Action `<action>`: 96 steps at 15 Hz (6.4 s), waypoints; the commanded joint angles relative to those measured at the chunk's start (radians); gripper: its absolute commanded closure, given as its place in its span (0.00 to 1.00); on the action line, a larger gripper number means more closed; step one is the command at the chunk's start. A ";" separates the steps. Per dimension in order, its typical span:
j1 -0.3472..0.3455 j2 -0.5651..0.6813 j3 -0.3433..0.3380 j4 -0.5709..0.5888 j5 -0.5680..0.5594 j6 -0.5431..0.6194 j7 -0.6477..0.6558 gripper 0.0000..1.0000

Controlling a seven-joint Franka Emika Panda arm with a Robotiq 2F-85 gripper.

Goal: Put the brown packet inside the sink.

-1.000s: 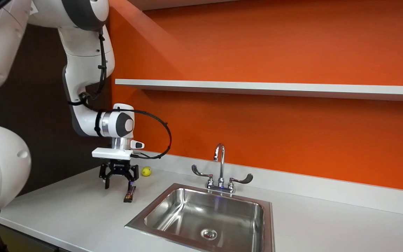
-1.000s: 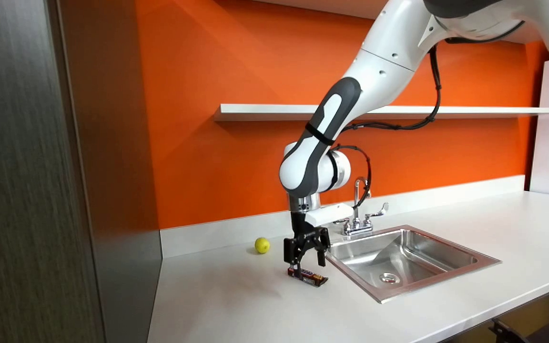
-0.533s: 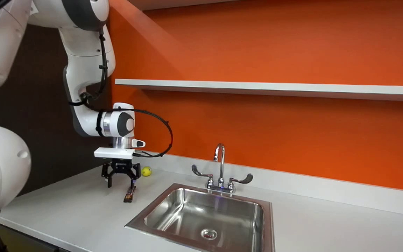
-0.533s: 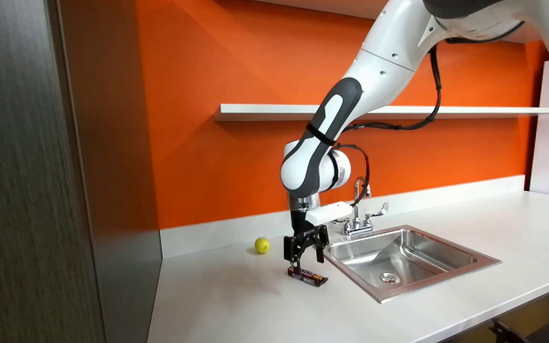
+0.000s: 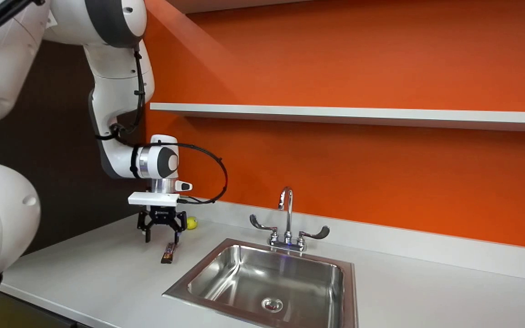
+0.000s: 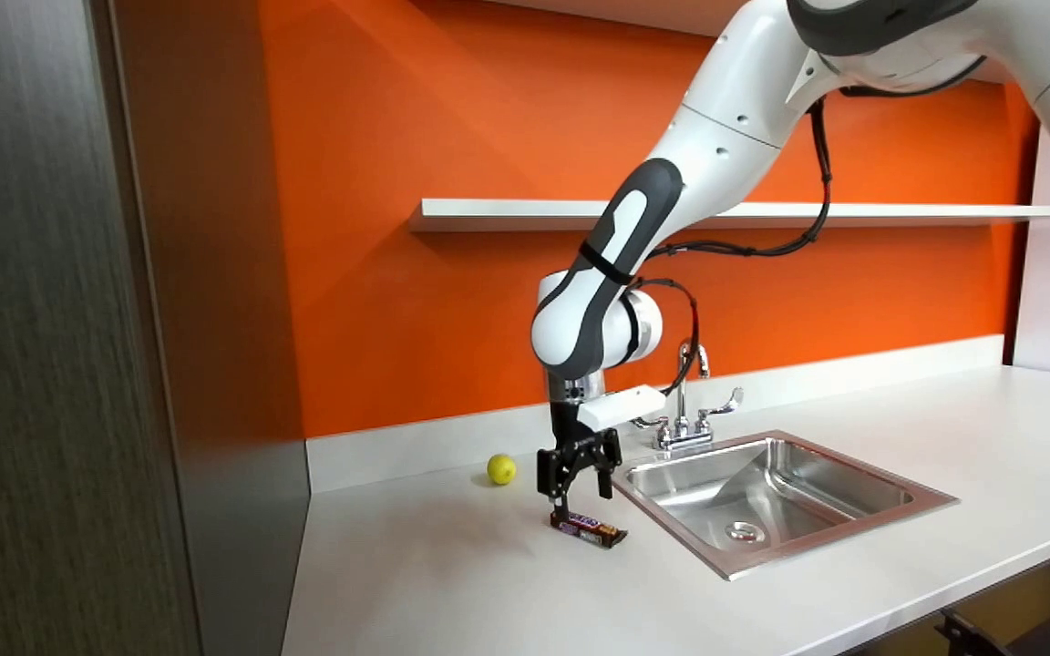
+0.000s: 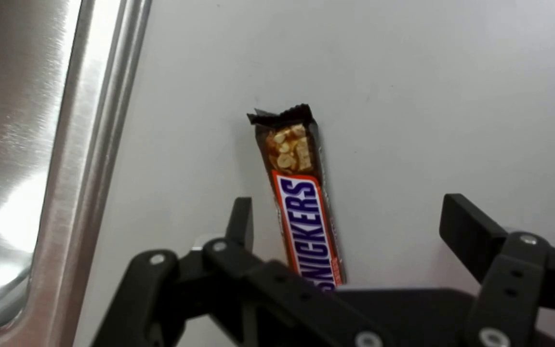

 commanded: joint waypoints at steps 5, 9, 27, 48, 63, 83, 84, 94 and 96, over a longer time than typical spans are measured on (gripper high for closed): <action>-0.005 0.112 -0.022 0.124 -0.016 -0.021 -0.016 0.00; -0.008 0.143 -0.034 0.157 -0.017 -0.032 -0.022 0.00; -0.016 0.134 -0.034 0.132 -0.030 -0.059 -0.085 0.80; -0.117 -0.031 -0.050 0.023 0.087 -0.070 -0.063 0.95; -0.334 0.097 -0.134 0.115 0.245 -0.062 -0.086 0.95; -0.384 0.513 -0.144 0.481 0.235 -0.060 -0.050 0.54; -0.386 0.506 -0.143 0.476 0.237 -0.061 -0.050 0.52; -0.381 0.315 -0.138 0.272 0.236 -0.019 -0.068 0.00; -0.372 0.258 -0.139 0.199 0.231 -0.014 -0.071 0.00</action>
